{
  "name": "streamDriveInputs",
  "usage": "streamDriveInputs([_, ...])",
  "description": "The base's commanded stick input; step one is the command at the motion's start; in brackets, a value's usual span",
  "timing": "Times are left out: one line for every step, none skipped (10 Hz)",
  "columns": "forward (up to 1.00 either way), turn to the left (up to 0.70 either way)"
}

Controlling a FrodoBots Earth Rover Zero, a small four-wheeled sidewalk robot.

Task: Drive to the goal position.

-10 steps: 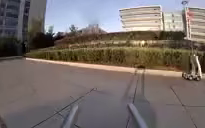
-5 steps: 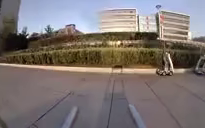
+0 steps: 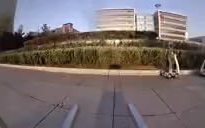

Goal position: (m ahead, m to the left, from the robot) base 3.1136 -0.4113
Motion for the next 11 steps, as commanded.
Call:
streamDriveInputs([0.7, 0.14])
streamDriveInputs([0.7, 0.14])
streamDriveInputs([0.7, 0.14])
streamDriveInputs([0.7, 0.14])
streamDriveInputs([0.7, 0.03])
streamDriveInputs([0.7, 0.0])
streamDriveInputs([0.7, 0.0])
streamDriveInputs([0.7, -0.04])
streamDriveInputs([0.7, -0.12])
streamDriveInputs([0.7, -0.14])
streamDriveInputs([0.7, -0.14])
